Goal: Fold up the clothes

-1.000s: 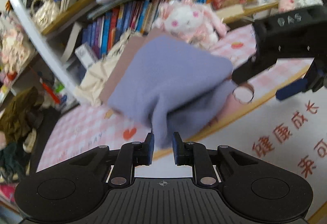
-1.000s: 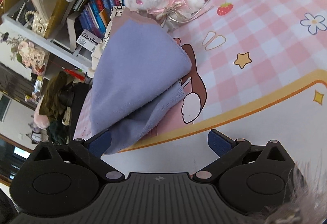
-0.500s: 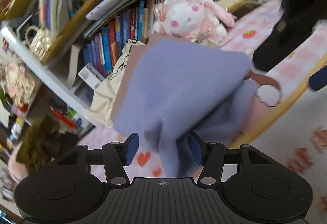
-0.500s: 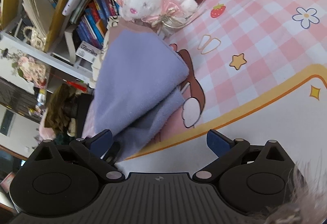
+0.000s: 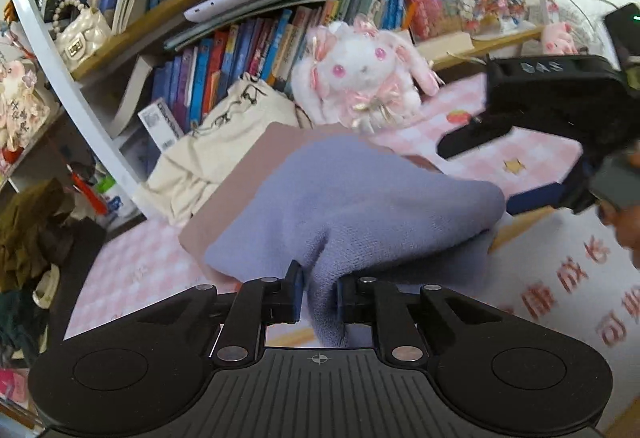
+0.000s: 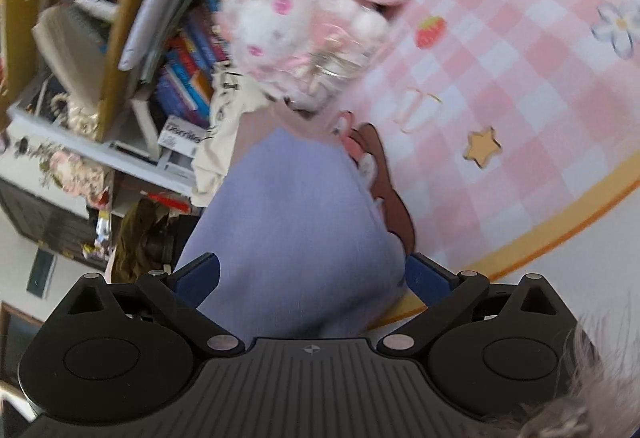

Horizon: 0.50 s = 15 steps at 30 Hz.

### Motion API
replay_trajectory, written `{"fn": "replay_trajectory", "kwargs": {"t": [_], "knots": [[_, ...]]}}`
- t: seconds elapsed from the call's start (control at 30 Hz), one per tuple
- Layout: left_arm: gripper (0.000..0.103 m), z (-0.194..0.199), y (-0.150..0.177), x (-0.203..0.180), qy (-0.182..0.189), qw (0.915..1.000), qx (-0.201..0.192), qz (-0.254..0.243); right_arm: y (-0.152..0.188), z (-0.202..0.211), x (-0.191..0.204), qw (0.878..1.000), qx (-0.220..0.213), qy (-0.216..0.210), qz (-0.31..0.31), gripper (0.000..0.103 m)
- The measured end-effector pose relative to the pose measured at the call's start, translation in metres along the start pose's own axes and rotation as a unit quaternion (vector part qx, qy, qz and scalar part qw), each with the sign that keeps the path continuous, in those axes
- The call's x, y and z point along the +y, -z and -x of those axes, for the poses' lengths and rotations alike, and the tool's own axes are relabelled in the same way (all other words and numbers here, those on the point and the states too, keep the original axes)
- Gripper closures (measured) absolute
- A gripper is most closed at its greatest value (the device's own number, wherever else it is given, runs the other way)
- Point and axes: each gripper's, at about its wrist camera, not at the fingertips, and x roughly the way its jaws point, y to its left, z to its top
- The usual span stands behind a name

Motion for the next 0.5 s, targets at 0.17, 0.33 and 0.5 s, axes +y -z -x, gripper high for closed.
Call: {"fn": "replay_trajectory", "kwargs": {"t": [0.17, 0.33, 0.5], "knots": [[0.089, 0.008, 0.005, 0.005, 0.002, 0.9998, 0.009, 0.019, 0.005, -0.006, -0.007, 0.999, 0.028, -0.019, 0.003, 0.016], [0.089, 0.011, 0.007, 0.014, -0.009, 0.9995, 0.017, 0.026, 0.009, -0.004, 0.005, 0.995, 0.064, -0.011, 0.071, 0.090], [0.089, 0.026, -0.007, 0.024, -0.014, 0.9994, -0.005, 0.032, -0.008, 0.030, 0.025, 0.988, 0.030, -0.128, 0.077, 0.092]]}}
